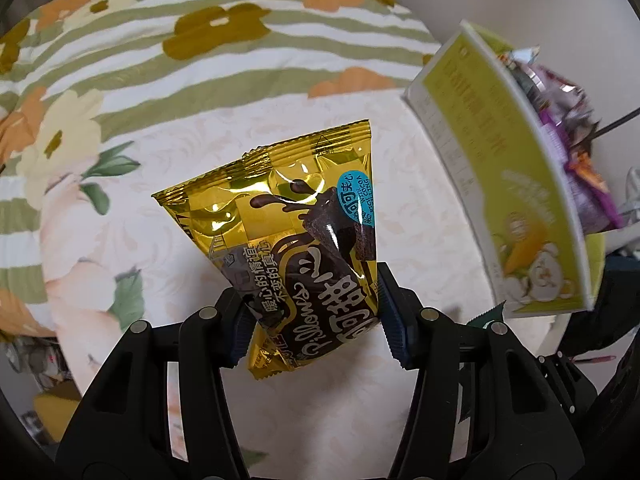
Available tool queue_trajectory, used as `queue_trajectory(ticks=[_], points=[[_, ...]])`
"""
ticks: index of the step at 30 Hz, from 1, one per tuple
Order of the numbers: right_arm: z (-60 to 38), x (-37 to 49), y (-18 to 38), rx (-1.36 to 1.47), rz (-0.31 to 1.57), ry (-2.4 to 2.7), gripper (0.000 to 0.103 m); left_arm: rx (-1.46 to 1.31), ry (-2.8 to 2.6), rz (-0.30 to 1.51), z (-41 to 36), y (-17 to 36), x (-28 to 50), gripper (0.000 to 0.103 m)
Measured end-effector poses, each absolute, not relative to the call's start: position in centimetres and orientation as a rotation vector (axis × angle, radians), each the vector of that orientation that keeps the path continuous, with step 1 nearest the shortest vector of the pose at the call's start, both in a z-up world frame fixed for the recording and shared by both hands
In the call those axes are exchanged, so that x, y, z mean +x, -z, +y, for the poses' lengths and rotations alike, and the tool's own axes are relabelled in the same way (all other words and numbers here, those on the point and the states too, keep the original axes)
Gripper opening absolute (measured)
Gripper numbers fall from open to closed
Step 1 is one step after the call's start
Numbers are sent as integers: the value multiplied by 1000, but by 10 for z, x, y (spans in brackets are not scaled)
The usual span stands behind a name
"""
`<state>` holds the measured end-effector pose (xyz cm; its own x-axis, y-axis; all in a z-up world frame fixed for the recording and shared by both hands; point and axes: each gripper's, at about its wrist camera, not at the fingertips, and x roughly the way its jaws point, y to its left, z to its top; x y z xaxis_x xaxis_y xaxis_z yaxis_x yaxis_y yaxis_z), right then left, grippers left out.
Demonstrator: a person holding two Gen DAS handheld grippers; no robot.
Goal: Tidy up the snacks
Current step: 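Grasp the gold chocolate bag with the left tool while the right tool grasps the green cracker packet, then drop the gold bag into the yellow box with the left tool while the right tool drops the green packet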
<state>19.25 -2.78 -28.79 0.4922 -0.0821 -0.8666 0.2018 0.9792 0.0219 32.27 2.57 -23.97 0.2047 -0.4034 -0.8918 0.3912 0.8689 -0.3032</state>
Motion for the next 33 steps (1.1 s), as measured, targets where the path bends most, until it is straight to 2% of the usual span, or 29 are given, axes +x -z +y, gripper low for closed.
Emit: queue_trajectory(ticks=[11, 18, 25, 33], points=[[-55, 166, 179, 191, 834, 112, 40, -86, 577, 1094, 15, 140, 288, 50], [-128, 150, 134, 190, 739, 114, 40, -148, 562, 998, -42, 87, 256, 50], [-229, 134, 122, 195, 732, 117, 40, -160, 588, 997, -142, 79, 231, 50], [-306, 126, 123, 196, 727, 93, 40, -131, 613, 1029, -257, 98, 214, 51]])
